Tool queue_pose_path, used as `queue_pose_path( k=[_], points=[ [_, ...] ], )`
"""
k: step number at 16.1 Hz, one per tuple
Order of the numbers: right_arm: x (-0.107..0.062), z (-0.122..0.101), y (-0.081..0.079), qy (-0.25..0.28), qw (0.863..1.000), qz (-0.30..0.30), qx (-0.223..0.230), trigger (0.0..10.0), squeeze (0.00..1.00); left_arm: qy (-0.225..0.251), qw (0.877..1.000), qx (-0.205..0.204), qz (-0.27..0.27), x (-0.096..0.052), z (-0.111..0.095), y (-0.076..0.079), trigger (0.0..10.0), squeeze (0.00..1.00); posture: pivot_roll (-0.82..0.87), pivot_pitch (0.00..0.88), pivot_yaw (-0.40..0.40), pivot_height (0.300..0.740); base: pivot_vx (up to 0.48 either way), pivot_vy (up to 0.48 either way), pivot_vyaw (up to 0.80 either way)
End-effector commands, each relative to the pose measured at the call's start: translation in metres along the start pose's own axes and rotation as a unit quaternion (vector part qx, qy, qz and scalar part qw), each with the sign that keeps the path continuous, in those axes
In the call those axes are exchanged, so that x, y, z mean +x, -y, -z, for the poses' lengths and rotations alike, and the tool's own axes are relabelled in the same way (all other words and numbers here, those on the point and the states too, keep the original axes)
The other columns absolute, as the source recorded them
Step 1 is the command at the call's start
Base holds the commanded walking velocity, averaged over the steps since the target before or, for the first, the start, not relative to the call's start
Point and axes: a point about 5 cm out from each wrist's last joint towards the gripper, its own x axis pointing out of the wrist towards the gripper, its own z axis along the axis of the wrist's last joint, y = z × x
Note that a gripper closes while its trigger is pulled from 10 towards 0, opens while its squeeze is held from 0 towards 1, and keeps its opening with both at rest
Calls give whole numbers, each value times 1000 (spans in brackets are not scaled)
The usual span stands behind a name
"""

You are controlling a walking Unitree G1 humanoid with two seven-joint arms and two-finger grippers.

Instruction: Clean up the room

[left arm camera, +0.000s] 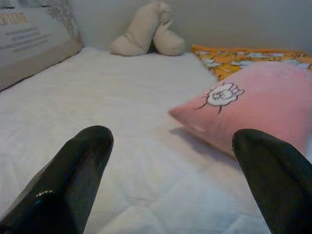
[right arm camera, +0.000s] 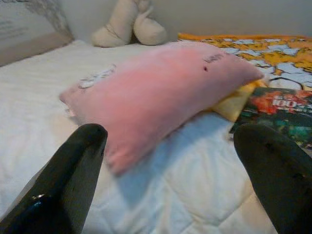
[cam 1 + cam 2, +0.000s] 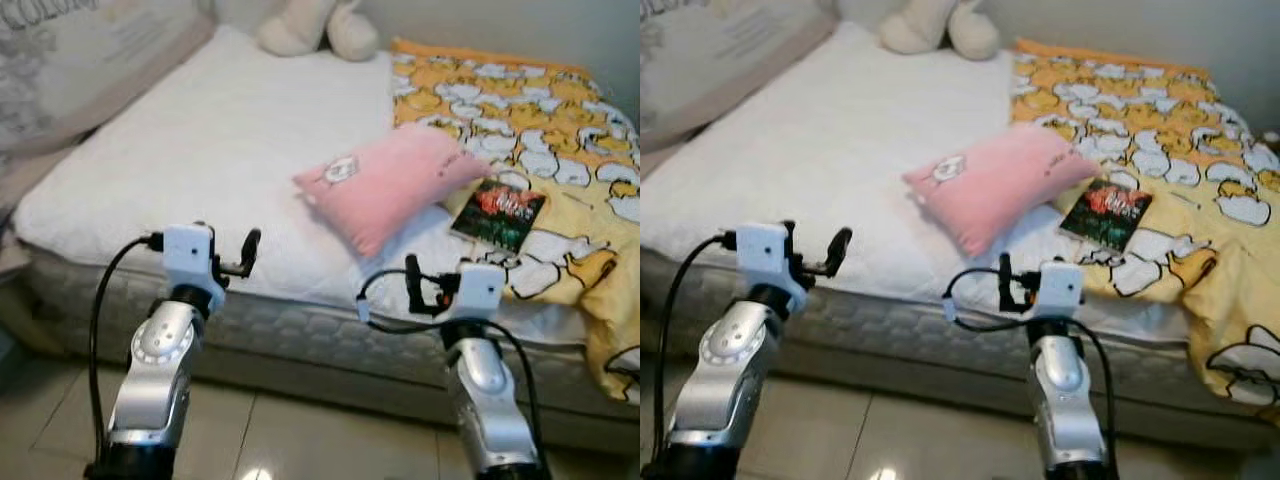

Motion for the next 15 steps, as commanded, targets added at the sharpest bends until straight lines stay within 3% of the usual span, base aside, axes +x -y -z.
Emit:
queue_pose_path(
  k=[1, 4, 12, 15],
  points=[
    [0, 2, 11, -4, 1000, 18, -7, 10000, 0, 13, 1000, 3, 24, 5, -5, 10, 10000, 0, 6, 0, -21, 719, 405, 255, 0],
    [1, 2, 12, -7, 1000, 23, -13, 10000, 0, 16, 999, 7, 29, 6, -6, 10, 10000, 0, 7, 0, -20, 719, 470, 0, 0],
    [0, 2, 21, -2, 998, 59, -2, 10000, 0, 20, 997, 29, 67, 9, -9, 22, 10000, 0, 3, 0, -9, 719, 471, 0, -737],
    [0, 5, 21, -13, 998, 64, -2, 10000, 0, 20, 996, 19, 84, 16, -13, 28, 10000, 0, -1, 0, -5, 719, 467, 0, 0]
  ],
)
